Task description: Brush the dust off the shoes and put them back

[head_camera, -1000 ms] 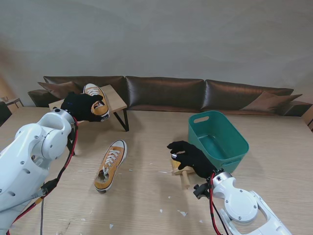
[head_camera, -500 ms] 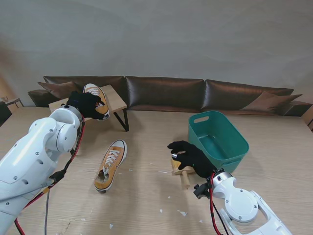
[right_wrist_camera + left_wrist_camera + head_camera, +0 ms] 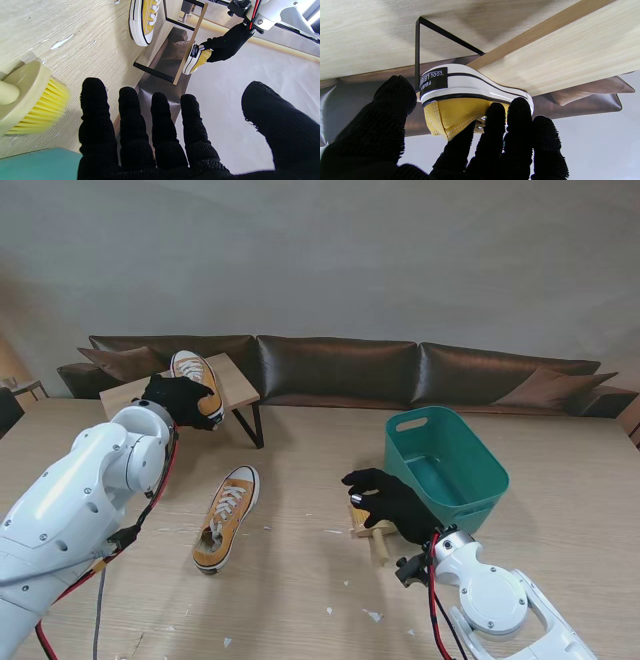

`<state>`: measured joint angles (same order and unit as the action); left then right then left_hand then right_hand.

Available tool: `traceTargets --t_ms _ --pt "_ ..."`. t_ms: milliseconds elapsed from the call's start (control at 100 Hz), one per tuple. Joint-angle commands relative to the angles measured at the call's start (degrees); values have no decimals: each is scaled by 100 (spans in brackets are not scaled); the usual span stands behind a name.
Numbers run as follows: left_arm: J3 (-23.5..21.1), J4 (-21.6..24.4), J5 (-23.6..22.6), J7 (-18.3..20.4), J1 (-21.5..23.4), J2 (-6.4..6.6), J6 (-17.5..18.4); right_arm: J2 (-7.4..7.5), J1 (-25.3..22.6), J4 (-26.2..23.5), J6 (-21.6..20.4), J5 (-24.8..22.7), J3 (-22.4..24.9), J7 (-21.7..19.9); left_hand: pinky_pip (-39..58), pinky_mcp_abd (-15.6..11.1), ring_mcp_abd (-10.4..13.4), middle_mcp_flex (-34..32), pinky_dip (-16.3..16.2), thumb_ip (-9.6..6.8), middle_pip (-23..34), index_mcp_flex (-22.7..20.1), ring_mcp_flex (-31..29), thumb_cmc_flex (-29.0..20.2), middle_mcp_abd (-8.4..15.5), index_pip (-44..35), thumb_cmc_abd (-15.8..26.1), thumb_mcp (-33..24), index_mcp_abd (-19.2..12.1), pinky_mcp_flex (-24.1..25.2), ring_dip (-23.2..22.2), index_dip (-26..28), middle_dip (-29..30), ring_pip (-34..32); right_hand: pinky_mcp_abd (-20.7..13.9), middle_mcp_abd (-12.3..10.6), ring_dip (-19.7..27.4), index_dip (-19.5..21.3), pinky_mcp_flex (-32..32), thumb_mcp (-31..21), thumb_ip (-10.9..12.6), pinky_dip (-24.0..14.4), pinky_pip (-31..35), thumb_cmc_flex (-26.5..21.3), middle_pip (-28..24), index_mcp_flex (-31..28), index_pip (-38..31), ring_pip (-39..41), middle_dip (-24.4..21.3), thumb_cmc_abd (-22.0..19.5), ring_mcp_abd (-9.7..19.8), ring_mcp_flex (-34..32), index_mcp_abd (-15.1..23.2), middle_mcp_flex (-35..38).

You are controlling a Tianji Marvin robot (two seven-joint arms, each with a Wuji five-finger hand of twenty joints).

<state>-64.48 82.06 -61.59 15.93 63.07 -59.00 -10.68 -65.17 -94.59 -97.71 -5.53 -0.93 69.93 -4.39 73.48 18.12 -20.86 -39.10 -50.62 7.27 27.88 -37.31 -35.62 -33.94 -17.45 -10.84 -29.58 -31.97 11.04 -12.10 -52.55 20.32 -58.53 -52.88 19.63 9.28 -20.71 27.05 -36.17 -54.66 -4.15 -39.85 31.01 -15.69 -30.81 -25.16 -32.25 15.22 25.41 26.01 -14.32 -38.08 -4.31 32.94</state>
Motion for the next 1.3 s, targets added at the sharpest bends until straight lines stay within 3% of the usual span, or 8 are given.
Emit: traceTargets --t_ms 0,290,660,770,890,990,1100,1290 --pt "45 -103 81 -5 -26 -56 -22 -12 -39 -37 17 11 -19 -81 159 -66 35 178 -57 -159 50 -145 240 -8 -103 -112 -25 -97 -162 91 -49 103 -75 -164 57 55 -65 -164 1931 -50 -24 -87 -122 8 -31 -143 -77 70 -66 -173 17 -157 -3 82" --pt "324 -367 323 -224 -156 -100 -181 -12 -40 -36 34 43 -20 -97 136 -53 21 227 -34 -123 145 -443 284 -110 -86 -637 -83 -329 -435 166 -65 780 -156 -181 60 57 -67 -166 1937 -52 -25 -86 -123 0 -29 -160 -79 72 -66 -173 10 -164 -10 80" --pt "721 -842 467 -599 -396 -157 -392 -13 -37 -27 44 63 -23 -104 218 -17 58 167 -18 -82 457 -496 118 -202 -107 -2765 -169 -688 -114 -19 -48 2556 -364 -376 61 68 -68 -169 1940 -54 -25 -85 -124 -2 -26 -189 -80 73 -67 -177 2 -171 -19 101" --pt "814 -993 450 -797 -451 -175 -388 -10 -37 -23 45 69 -28 -119 285 -1 117 83 -12 239 656 -401 -15 -545 -65 -3818 -357 -527 -98 -158 -43 3247 -473 -514 63 71 -70 -170 1935 -53 -26 -85 -122 -4 -28 -191 -79 77 -66 -174 -1 -179 -18 103" --pt "898 -1085 508 -941 -489 -203 -448 -7 -42 -31 50 72 -35 -130 383 36 168 -35 7 332 940 -417 -175 -822 5 -5253 -492 -600 51 -337 -21 3686 -660 -691 63 65 -70 -171 1935 -50 -26 -85 -121 -3 -29 -191 -78 79 -65 -179 4 -184 -18 103" --pt "955 -1133 434 -1070 -503 -210 -475 -4 -62 -65 63 70 -34 -138 508 47 249 -199 27 302 1278 -698 -400 -766 119 -6275 -545 -1086 159 -564 -24 4118 -862 -928 60 70 -70 -171 1935 -49 -26 -85 -121 -1 -30 -188 -79 77 -65 -184 7 -178 -23 101" --pt "960 -1139 366 -1159 -493 -212 -475 -1 -72 -87 76 72 -41 -145 655 96 325 -383 55 8 1660 -1002 -616 -484 228 -6997 -532 -1602 212 -781 -37 4721 -1118 -1223 62 70 -70 -171 1938 -53 -26 -85 -122 -4 -31 -185 -80 77 -65 -182 5 -175 -27 101" --pt "872 -1051 116 -1350 -401 -202 -452 3 -69 -96 81 60 -79 -159 903 182 412 -791 164 5 2061 -1482 -1060 -537 423 -7680 -719 -1859 27 -1191 49 5687 -1272 -1544 60 69 -72 -170 1936 -48 -27 -85 -121 0 -33 -190 -85 82 -64 -189 0 -183 -22 97"
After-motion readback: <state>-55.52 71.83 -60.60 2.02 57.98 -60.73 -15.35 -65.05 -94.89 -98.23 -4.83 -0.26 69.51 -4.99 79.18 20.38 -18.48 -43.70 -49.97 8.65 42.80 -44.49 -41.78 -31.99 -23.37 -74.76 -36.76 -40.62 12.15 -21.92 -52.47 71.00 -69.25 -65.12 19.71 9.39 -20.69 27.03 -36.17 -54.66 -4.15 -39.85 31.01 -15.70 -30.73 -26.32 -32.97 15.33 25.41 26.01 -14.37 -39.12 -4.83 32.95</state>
